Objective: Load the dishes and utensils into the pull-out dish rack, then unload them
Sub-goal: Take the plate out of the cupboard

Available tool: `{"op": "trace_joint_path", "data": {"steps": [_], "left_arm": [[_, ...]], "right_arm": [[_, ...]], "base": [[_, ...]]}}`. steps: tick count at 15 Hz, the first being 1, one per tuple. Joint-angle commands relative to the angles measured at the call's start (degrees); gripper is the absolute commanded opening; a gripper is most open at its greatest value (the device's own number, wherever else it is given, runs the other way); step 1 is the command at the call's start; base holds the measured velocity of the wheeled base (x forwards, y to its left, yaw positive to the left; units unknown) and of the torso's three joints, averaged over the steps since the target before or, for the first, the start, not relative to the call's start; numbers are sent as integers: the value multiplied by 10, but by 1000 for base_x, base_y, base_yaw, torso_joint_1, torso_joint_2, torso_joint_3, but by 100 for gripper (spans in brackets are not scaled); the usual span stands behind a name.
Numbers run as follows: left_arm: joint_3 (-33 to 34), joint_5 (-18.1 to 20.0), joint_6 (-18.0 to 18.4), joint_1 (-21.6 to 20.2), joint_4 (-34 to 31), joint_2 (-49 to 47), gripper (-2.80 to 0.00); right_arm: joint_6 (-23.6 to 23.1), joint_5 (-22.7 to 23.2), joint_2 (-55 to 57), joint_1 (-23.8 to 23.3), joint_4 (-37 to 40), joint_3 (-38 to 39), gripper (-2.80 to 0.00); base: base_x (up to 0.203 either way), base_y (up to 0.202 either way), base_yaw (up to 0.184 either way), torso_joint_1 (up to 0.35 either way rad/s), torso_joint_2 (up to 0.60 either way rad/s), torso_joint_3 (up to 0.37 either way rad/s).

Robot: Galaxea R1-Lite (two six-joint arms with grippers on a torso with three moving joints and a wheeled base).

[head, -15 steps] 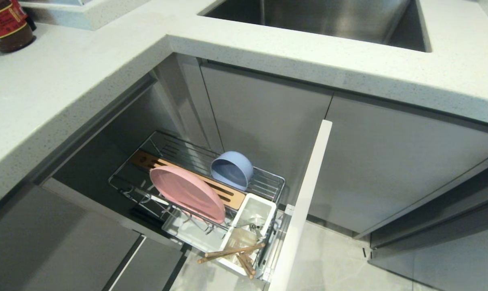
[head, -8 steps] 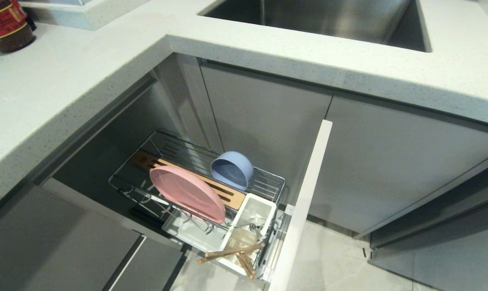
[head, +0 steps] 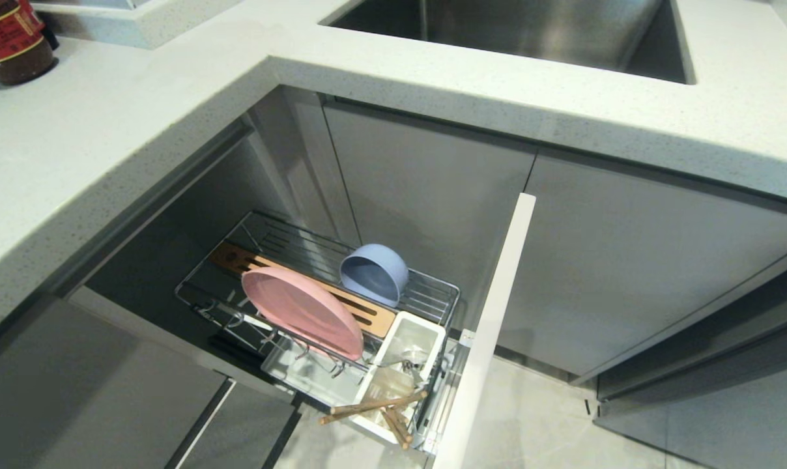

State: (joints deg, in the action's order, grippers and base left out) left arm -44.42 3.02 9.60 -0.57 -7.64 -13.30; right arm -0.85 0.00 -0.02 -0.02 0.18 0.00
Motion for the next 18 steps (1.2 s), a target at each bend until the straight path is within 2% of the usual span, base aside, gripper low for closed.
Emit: {"op": "trace_joint_path", "data": {"steps": [1, 4, 6, 7, 8, 10, 15, 18], "left_arm": [[-92, 0, -5, 0, 11, -133, -280], [-215, -7, -53, 0, 59, -279, -280], [-273, -32, -135, 10, 71, -360, -280], [-292, -47, -206, 32, 75, -387, -280], [-304, -57, -238, 74, 76, -401, -280], [-306, -91, -265, 165, 77, -425, -280], [-295, -275, -291, 417, 82, -494, -280], [-285, -372, -314, 514, 76, -543, -280]], "right_arm": [[0, 0, 0, 0, 0, 0, -280], [0, 0, 0, 0, 0, 0, -280], [0, 0, 0, 0, 0, 0, -280], [0, 0, 0, 0, 0, 0, -280], [0, 0, 0, 0, 0, 0, -280], [0, 0, 0, 0, 0, 0, -280], [0, 0, 0, 0, 0, 0, -280], [0, 0, 0, 0, 0, 0, -280]], "base": [[0, 0, 0, 0, 0, 0], [0, 0, 0, 0, 0, 0], [0, 0, 0, 0, 0, 0], [0, 0, 0, 0, 0, 0], [0, 0, 0, 0, 0, 0], [0, 0, 0, 0, 0, 0], [0, 0, 0, 0, 0, 0], [0, 0, 0, 0, 0, 0]]}}
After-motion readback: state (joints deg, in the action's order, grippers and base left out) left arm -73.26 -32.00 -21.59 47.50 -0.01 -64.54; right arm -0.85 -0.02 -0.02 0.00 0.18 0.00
